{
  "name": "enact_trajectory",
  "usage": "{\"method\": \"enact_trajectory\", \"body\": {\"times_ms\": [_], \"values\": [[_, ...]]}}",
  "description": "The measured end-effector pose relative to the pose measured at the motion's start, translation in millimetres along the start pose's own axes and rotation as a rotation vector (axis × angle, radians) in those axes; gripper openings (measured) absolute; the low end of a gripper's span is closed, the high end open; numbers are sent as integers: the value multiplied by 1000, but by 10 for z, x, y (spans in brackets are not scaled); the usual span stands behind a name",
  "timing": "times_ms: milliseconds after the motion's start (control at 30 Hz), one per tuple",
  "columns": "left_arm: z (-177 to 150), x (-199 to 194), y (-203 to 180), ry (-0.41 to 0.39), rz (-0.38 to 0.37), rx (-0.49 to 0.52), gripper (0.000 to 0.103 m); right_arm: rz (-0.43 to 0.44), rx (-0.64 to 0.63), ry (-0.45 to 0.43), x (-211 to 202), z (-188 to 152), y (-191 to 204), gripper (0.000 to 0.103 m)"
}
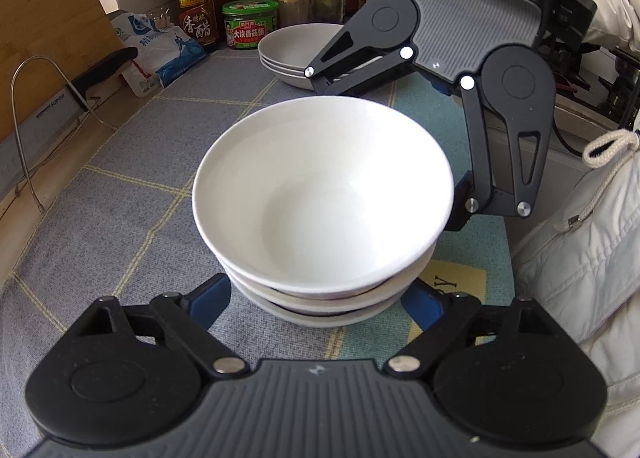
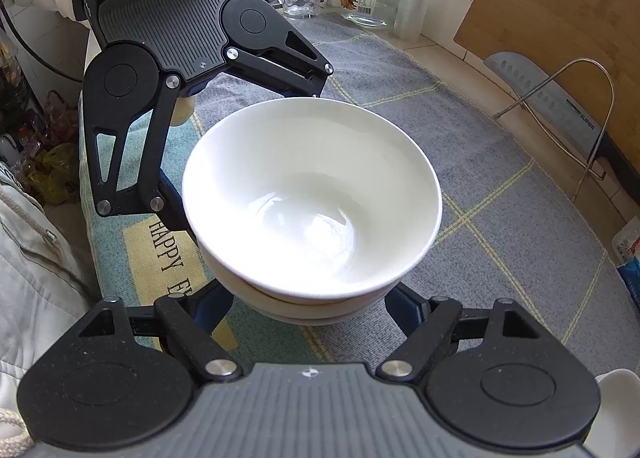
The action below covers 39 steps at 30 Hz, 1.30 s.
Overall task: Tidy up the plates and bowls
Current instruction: 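Lift the bowl stack with both tools and carry it toward the white plate stack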
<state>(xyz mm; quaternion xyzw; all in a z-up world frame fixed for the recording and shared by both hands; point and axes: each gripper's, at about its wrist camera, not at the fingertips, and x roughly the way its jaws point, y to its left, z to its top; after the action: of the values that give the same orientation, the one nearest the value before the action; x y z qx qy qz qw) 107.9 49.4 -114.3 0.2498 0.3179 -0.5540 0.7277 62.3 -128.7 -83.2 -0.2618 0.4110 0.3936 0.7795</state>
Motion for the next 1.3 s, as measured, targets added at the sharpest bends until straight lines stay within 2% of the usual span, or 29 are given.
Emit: {"method": "enact_trajectory", "body": {"times_ms": [267, 967, 1300], "values": [[14, 22, 18, -2, -9, 7, 91, 15, 3, -2, 3, 13, -18, 91], [42, 45, 33, 17, -23, 33, 89, 34, 11, -14, 50, 30, -77, 91], [64, 40, -10, 27, -5, 26, 89, 41, 13, -19, 29, 23, -69, 91]]}}
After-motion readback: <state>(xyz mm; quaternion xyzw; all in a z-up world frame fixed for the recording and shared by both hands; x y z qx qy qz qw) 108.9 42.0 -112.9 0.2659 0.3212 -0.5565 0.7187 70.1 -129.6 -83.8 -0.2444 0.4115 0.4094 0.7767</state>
